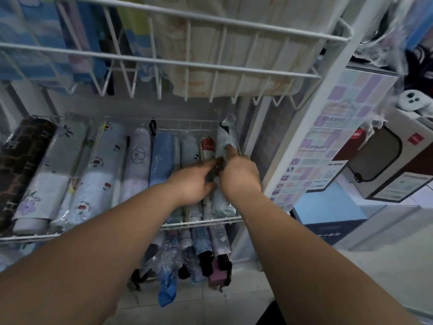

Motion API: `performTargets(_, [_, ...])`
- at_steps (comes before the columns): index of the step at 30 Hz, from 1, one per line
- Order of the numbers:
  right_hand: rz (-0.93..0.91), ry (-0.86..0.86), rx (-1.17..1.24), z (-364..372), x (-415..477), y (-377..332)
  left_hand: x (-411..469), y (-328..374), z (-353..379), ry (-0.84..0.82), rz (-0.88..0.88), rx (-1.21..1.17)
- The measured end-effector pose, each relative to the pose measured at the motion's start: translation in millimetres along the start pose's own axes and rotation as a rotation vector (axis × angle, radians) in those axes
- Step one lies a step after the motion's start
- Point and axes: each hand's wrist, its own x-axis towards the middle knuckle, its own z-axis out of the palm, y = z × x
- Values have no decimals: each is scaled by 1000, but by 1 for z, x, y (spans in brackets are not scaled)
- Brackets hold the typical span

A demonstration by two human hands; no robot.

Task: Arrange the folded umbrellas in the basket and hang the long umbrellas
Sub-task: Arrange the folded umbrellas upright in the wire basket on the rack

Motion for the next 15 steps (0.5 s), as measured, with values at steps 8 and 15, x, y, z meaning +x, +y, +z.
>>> performTargets(8, [-135,-74,-417,-4,7,1,10,-8,7,-94,39,256])
performTargets(15, [-223,-216,-653,4,15,7,14,-15,2,-147,64,429])
